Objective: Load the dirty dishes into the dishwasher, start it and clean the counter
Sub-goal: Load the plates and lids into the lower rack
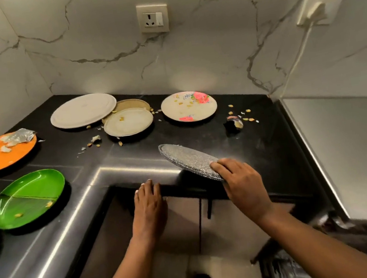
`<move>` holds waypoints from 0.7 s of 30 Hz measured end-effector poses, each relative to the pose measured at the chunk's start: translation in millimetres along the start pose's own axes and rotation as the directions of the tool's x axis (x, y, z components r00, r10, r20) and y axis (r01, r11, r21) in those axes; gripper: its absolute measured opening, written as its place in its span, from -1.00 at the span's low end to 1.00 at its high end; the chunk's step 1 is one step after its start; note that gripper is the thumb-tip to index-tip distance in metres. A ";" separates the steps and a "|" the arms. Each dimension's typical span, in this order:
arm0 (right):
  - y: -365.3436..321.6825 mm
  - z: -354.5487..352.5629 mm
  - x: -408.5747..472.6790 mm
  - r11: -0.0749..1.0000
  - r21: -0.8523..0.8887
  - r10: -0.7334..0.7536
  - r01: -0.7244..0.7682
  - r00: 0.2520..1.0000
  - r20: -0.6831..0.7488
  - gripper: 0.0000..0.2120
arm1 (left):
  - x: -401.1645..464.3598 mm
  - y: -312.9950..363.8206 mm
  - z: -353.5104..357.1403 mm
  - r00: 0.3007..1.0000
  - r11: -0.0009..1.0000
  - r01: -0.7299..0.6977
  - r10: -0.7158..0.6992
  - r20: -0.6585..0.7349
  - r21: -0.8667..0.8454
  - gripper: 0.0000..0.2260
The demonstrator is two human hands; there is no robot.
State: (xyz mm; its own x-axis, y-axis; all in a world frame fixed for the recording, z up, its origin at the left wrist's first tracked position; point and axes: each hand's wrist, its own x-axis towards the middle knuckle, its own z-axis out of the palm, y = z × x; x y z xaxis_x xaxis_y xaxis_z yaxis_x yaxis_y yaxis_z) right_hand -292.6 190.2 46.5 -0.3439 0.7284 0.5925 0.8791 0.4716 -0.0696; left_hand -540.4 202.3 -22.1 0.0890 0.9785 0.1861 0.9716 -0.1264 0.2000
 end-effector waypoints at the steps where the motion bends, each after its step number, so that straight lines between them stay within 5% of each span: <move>1: -5.9 -10.8 -18.8 1.000 -0.004 0.011 -0.011 1.000 -0.001 -0.60 | -14.4 4.4 -0.1 1.000 1.000 -0.029 0.029 -0.003 0.005 -0.57; 9: -32.2 -85.2 -169.7 0.993 -0.047 0.114 -0.112 0.993 0.043 -0.61 | -101.2 77.0 15.4 0.977 0.981 -0.192 0.191 0.099 0.004 -0.55; 14: -37.3 -111.9 -272.2 0.936 -0.095 0.347 -0.339 0.934 0.089 -0.62 | -139.0 135.4 47.5 0.921 0.948 -0.317 0.311 0.234 -0.014 -0.64; 21: -19.4 -127.9 -405.9 0.655 -0.160 0.748 -0.738 0.604 0.274 -0.64 | -199.8 227.6 113.9 0.741 0.890 -0.444 0.428 0.518 -0.100 -0.58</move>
State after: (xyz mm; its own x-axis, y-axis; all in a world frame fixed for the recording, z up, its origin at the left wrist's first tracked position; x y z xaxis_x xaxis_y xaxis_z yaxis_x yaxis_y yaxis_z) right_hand -127.8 -178.2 -90.0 0.3596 0.9291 0.0864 0.8827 -0.3087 -0.3543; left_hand -312.1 -3.4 -123.4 0.5949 0.7553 -0.2749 0.8037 -0.5632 0.1920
